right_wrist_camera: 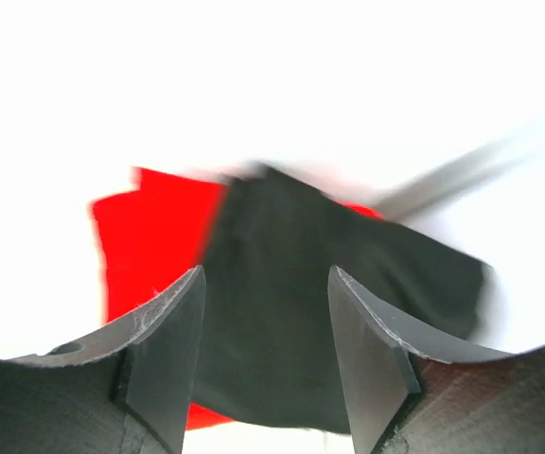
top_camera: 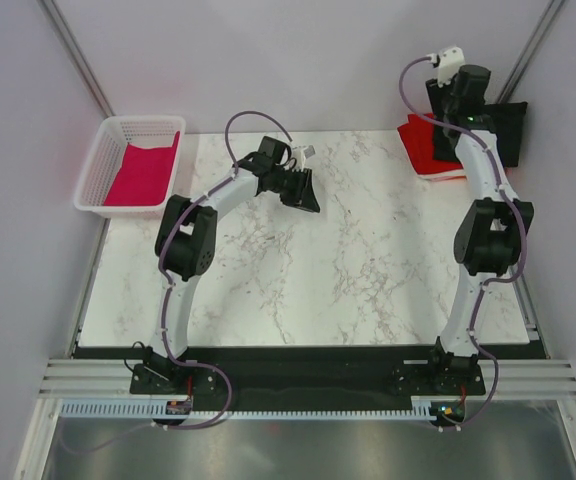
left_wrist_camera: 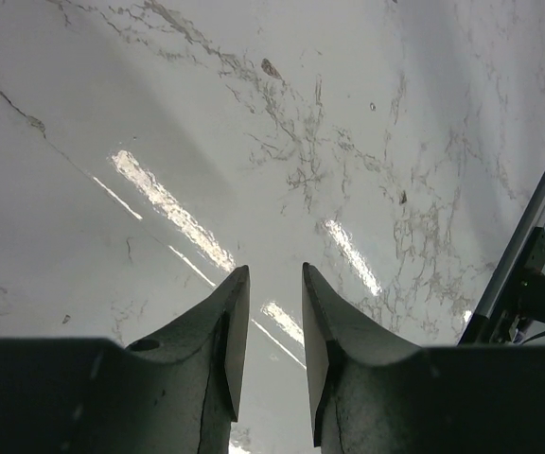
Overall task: Fold and stack the t-shirts
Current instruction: Neatly place the folded tshirt to the corner
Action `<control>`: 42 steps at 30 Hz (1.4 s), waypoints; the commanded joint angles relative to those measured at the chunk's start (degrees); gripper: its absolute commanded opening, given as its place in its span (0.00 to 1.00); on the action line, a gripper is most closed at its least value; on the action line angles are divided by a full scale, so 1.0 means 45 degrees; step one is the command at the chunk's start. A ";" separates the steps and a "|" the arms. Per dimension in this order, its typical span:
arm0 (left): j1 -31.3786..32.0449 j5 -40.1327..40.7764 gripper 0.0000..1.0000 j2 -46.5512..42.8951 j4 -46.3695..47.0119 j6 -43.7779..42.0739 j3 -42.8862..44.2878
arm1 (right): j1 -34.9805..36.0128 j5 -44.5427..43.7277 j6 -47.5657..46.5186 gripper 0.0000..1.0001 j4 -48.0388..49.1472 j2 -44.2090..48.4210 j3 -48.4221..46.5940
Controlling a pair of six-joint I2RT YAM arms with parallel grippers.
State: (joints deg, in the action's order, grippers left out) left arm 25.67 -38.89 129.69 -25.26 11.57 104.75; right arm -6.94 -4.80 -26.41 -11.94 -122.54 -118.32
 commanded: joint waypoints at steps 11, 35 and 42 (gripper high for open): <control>-0.0158 0.0127 0.36 -0.1066 -0.0149 -0.0579 -0.0641 | 0.0741 -0.0925 0.0285 0.54 -0.0295 -0.2201 -0.1206; -0.0216 0.0381 0.36 -0.0929 -0.0208 -0.0697 -0.0485 | 0.0585 -0.2253 -0.0165 0.41 0.0427 -0.4624 -0.2671; -0.0197 0.0557 0.36 -0.0987 -0.0247 -0.0814 -0.0524 | 0.0507 -0.2508 -0.0243 0.24 0.0662 -0.4741 -0.2593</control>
State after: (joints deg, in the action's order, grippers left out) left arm 24.82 -37.39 129.36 -26.52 10.96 101.91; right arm -4.19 -14.04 -27.31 -11.90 -143.52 -128.20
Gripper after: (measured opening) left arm 0.361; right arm 0.263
